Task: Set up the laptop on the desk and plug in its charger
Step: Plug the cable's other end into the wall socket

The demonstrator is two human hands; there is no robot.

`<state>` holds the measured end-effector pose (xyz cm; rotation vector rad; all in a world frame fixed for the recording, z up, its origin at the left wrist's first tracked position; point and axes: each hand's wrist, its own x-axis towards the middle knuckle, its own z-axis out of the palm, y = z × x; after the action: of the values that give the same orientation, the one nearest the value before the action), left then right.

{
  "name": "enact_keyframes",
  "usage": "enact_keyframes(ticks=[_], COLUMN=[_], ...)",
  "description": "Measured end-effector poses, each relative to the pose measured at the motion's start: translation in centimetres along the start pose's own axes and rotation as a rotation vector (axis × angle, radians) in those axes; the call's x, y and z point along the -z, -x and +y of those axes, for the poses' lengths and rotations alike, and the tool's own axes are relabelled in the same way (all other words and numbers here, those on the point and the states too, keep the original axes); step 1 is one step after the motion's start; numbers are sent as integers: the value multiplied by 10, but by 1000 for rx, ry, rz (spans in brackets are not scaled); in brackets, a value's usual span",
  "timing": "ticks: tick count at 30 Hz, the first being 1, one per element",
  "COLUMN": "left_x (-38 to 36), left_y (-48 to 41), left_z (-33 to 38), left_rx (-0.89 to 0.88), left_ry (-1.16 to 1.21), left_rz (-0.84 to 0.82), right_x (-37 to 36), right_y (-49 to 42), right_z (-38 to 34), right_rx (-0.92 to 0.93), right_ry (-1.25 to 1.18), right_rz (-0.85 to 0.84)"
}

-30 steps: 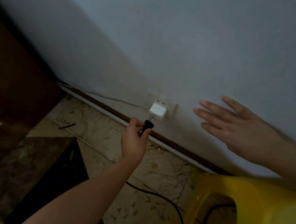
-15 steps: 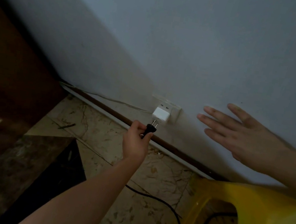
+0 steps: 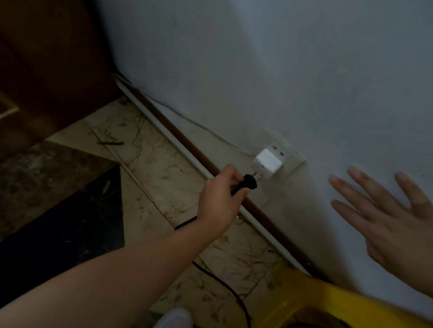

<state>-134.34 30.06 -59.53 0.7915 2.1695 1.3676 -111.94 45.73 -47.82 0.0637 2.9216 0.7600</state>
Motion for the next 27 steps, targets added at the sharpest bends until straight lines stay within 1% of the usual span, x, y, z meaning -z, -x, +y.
enact_keyframes(ticks=[4,11,17,21,27], left_x=[-4,-7,0,-1,-3], left_y=[2,4,-3,-1,0], left_z=[-1,3,3,5,10], left_rx=[-3,36,37,11,102], left_ry=[16,113,62,21,48], left_rz=[19,110,92,39,44], right_x=[-4,-7,-4,1,9], right_y=[1,-1,-2,-1,1], right_z=[1,0,0,-2,-3], right_rx=[2,-4,-25,-29,-27], right_ry=[18,24,8,-21,-54], right_rz=[10,-9,-26,-40,-14])
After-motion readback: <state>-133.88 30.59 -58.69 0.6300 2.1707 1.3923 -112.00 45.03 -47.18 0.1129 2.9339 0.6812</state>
